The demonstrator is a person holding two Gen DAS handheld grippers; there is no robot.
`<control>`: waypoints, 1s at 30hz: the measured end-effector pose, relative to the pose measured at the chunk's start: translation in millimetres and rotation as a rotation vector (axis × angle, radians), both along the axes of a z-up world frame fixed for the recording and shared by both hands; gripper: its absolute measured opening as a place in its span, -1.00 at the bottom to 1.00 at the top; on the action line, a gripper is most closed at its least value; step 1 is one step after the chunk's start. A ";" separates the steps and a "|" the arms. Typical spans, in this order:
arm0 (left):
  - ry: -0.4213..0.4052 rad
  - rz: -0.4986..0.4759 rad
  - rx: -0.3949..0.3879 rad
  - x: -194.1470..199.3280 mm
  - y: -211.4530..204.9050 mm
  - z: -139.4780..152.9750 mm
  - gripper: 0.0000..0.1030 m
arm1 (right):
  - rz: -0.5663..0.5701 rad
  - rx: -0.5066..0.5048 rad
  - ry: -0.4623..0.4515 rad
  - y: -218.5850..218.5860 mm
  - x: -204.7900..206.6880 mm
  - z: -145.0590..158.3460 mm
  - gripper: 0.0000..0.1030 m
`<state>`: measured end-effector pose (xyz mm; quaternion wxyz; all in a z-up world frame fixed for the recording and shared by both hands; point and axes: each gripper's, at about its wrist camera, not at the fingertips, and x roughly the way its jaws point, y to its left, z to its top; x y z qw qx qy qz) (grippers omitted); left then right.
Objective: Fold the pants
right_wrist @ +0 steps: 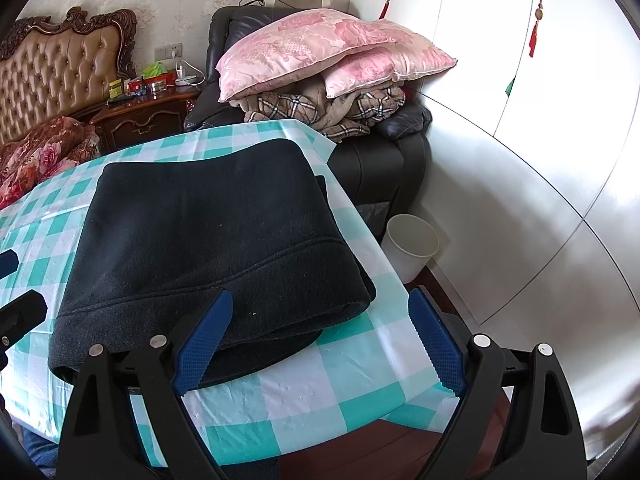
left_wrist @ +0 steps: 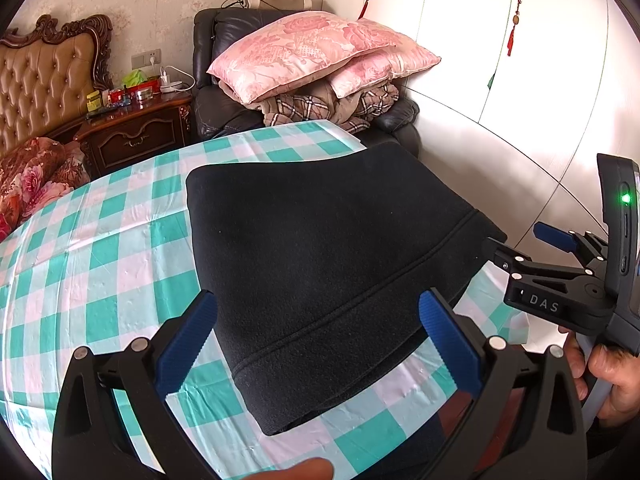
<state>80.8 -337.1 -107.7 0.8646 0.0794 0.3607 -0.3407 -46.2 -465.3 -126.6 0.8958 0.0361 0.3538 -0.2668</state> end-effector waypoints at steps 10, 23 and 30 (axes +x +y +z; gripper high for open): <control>0.015 0.017 0.000 17.1 -2.5 4.0 0.96 | 0.002 0.043 0.001 -2.2 4.8 -3.4 0.67; 0.037 -0.005 0.007 23.1 -17.3 6.5 0.96 | -0.006 0.073 0.000 -7.2 3.8 -3.8 0.67; 0.040 -0.008 0.005 23.3 -18.8 6.7 0.96 | -0.009 0.075 -0.002 -7.5 3.0 -2.1 0.67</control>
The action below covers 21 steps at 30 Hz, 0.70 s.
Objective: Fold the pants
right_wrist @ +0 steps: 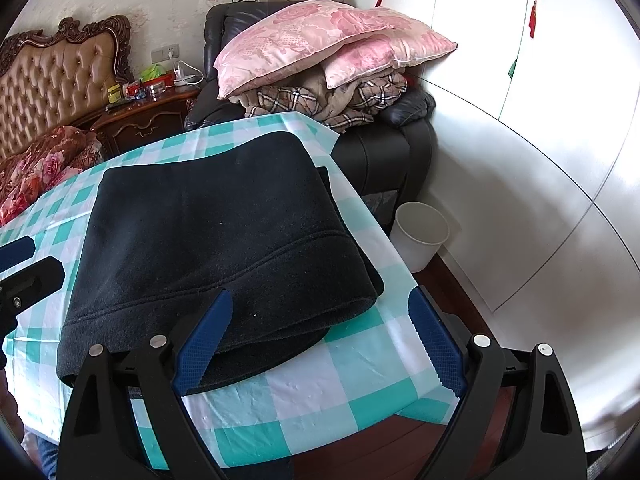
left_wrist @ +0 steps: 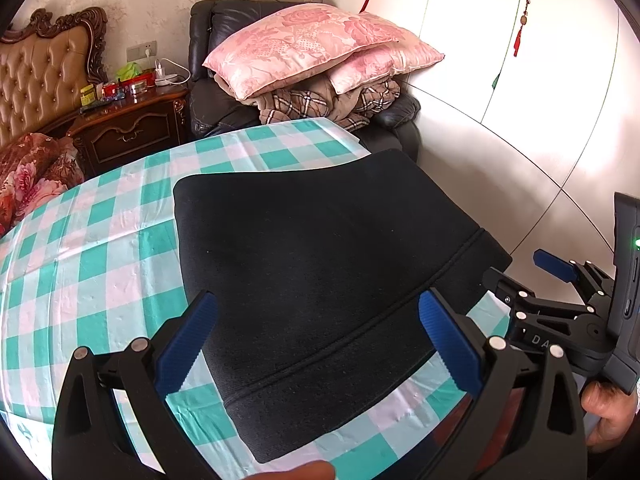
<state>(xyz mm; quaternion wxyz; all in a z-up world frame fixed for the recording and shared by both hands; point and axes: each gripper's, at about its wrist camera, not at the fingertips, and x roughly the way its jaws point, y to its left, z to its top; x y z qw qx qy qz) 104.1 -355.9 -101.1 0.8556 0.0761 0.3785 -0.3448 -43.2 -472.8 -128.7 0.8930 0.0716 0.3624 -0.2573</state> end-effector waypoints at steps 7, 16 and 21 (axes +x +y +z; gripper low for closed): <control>0.003 -0.002 -0.001 -0.9 0.0 0.1 0.96 | -0.001 0.001 -0.001 -0.2 -0.3 1.0 0.67; 0.005 -0.004 0.000 -1.7 -0.9 -1.4 0.96 | -0.001 0.003 0.000 -0.8 -0.1 0.7 0.67; 0.007 -0.005 0.002 -3.1 -2.0 -3.4 0.96 | -0.002 0.003 0.000 -1.2 0.3 0.9 0.67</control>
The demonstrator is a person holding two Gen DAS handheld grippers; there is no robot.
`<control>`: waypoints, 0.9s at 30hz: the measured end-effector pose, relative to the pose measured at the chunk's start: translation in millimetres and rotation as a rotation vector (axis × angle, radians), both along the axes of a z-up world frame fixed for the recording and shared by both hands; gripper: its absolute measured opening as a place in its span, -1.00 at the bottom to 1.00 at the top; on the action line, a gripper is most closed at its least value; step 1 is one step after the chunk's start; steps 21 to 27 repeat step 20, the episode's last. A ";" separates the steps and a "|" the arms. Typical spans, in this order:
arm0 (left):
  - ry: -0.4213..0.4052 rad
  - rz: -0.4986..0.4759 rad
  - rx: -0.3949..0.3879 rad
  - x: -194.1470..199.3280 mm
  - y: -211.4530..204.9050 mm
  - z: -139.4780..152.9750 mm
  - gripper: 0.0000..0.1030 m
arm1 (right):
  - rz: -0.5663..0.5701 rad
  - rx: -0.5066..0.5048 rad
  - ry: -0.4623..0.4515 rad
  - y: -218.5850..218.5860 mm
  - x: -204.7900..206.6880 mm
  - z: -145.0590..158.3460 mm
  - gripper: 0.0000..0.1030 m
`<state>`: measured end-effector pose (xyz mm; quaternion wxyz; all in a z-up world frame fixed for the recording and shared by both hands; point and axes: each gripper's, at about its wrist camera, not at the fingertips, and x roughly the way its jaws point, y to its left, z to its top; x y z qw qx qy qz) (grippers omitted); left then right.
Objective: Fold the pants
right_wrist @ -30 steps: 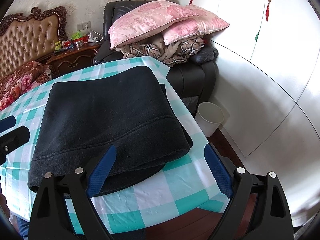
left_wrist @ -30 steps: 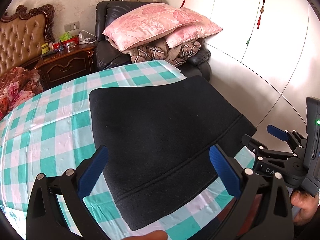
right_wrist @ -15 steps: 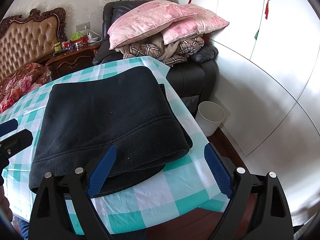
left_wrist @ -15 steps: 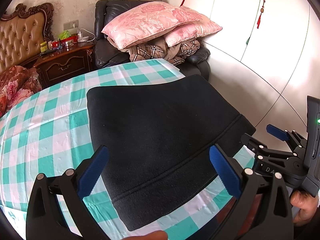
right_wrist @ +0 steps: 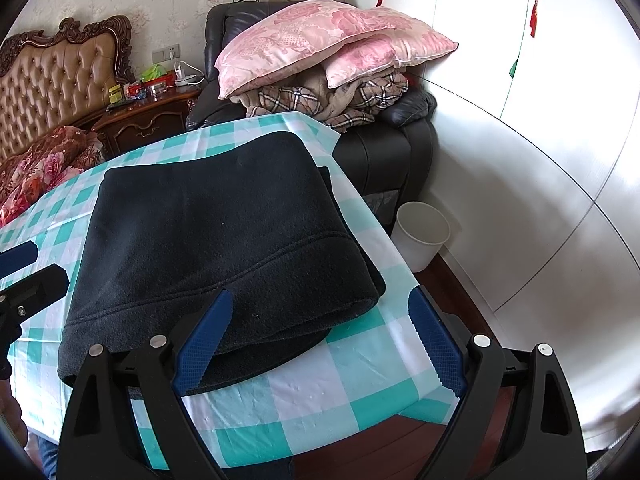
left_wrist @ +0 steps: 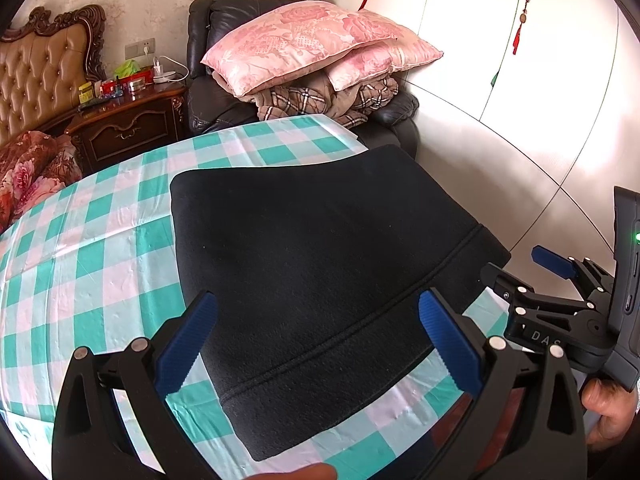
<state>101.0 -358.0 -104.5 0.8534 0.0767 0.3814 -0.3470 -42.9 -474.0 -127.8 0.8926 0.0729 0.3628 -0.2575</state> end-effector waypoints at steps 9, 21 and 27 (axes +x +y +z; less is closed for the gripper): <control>0.002 -0.030 -0.020 -3.7 -0.2 -1.9 0.96 | 0.002 0.001 0.000 -0.9 0.4 0.0 0.67; -0.088 0.265 -0.120 27.7 129.8 17.1 0.96 | -0.103 0.068 -0.077 -26.1 -7.2 -9.6 0.71; -0.088 0.265 -0.120 27.7 129.8 17.1 0.96 | -0.103 0.068 -0.077 -26.1 -7.2 -9.6 0.71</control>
